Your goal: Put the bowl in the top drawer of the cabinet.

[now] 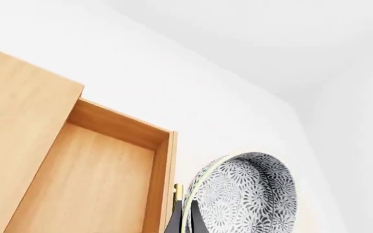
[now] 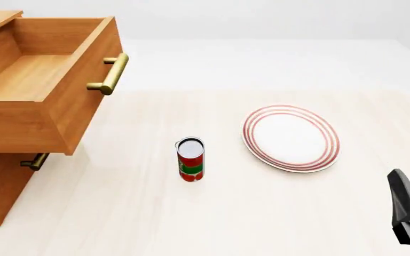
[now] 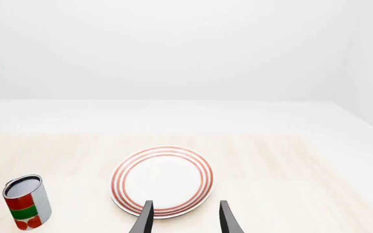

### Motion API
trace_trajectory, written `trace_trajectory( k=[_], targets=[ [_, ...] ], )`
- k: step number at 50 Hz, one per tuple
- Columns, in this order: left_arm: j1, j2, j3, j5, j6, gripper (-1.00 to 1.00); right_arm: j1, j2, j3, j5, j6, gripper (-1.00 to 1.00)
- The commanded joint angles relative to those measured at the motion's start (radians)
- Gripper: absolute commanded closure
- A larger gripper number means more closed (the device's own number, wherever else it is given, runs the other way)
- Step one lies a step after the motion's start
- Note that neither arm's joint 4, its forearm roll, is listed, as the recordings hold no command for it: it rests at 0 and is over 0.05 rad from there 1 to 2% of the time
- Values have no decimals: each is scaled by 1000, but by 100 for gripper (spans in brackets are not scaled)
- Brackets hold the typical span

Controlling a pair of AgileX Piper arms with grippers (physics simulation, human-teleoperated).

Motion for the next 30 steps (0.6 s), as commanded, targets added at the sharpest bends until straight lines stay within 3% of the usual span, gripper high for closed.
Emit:
trace_trajectory(
  k=[1,30],
  targets=[
    [69,-1,-9,20,23,100,0,0,0,0,0,-100],
    [97,53,-52,102,26,100,0,0,0,0,0,-100]
  ],
)
